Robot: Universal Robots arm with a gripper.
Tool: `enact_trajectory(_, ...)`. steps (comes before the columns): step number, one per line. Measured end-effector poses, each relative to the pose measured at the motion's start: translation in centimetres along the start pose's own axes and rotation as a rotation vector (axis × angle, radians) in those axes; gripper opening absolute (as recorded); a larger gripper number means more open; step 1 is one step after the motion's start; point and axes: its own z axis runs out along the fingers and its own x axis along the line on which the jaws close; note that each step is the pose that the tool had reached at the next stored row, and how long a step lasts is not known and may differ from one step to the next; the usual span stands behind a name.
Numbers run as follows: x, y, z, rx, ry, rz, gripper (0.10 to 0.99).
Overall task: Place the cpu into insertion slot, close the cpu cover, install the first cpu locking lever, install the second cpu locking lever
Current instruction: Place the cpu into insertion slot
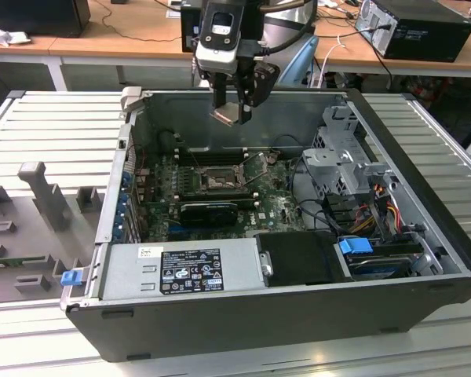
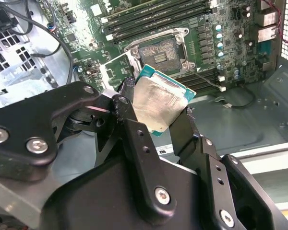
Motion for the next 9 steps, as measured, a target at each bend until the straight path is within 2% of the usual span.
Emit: enact_trajectory(9, 0.00, 0.00, 0.00, -0.001, -0.0045, 0.050, 0.541)
